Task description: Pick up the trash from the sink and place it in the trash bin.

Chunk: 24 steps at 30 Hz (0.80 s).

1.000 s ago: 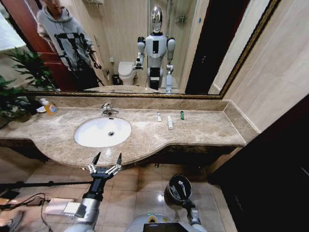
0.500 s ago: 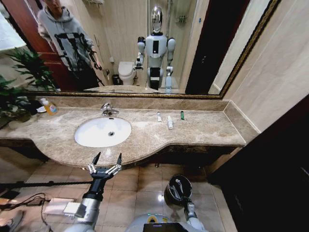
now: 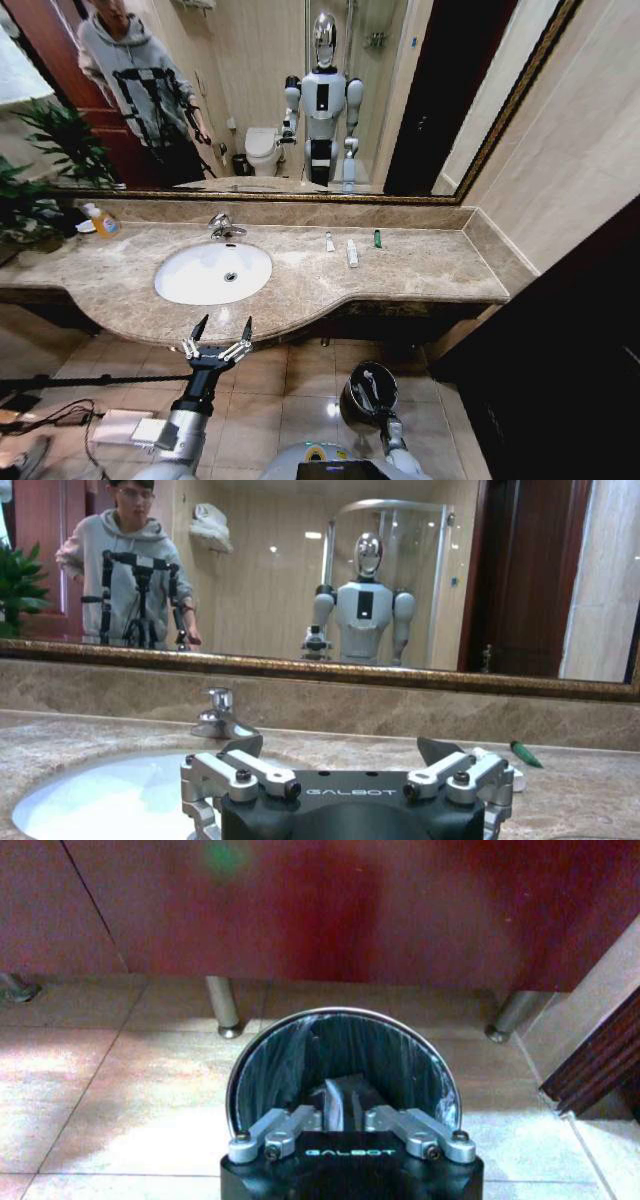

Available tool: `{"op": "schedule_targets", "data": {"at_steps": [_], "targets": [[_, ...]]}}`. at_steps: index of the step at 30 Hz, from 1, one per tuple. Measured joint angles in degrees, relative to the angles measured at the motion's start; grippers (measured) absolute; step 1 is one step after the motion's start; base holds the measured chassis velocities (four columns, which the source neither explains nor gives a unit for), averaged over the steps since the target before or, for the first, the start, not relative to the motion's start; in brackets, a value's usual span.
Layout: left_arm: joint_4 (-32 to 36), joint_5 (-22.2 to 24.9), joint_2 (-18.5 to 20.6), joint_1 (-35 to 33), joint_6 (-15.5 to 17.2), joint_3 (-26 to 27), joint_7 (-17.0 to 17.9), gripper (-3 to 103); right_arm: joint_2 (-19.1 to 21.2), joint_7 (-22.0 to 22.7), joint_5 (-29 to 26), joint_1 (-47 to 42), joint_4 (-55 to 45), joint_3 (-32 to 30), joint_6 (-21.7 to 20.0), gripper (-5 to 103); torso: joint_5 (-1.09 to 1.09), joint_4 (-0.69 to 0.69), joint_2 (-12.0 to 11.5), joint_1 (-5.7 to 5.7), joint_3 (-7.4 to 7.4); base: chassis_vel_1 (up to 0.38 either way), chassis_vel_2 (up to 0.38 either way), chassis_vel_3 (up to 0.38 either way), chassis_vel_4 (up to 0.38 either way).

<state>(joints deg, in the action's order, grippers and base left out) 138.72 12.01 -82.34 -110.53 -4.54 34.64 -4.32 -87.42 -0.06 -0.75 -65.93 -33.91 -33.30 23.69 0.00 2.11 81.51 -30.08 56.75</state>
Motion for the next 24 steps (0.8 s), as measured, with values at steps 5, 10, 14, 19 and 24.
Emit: {"op": "schedule_targets", "data": {"at_steps": [5, 10, 14, 19, 24], "targets": [[0.0, 0.0, 0.0, 0.0, 0.0, 0.0, 0.0, 100, 0.1, 0.4, 0.1, -0.4, -0.6, -0.1, 0.0, 38, 0.0, 0.0, 0.0, 0.0, 0.0, 0.0, 0.0, 0.0, 0.0], [0.0, 0.0, 0.0, 0.0, 0.0, 0.0, 0.0, 100, 0.1, 1.9, 0.3, -0.5, -0.5, -0.1, 0.6, 60, 0.01, 0.0, 0.0, 0.0, 0.0, 0.0, 0.0, 0.0, 0.0], [0.0, 0.0, 0.0, 0.0, 0.0, 0.0, 0.0, 100, -0.1, 3.3, 1.4, 0.0, 0.5, -0.5, 2.7, 71, 0.0, 0.0, 0.0, 0.0, 0.0, 0.0, 0.0, 0.0, 0.0], [0.0, 0.0, 0.0, 0.0, 0.0, 0.0, 0.0, 100, -0.3, 3.4, 1.4, 0.0, 0.8, -0.6, 3.9, 92, 0.0, 0.0, 0.0, 0.0, 0.0, 0.0, 0.0, 0.0, 0.0], [0.0, 0.0, 0.0, 0.0, 0.0, 0.0, 0.0, 100, -0.4, 3.5, 1.4, 0.0, 0.8, -0.6, 4.2, 100, 0.0, 0.0, 0.0, 0.0, 0.0, 0.0, 0.0, 0.0, 0.0]]}}
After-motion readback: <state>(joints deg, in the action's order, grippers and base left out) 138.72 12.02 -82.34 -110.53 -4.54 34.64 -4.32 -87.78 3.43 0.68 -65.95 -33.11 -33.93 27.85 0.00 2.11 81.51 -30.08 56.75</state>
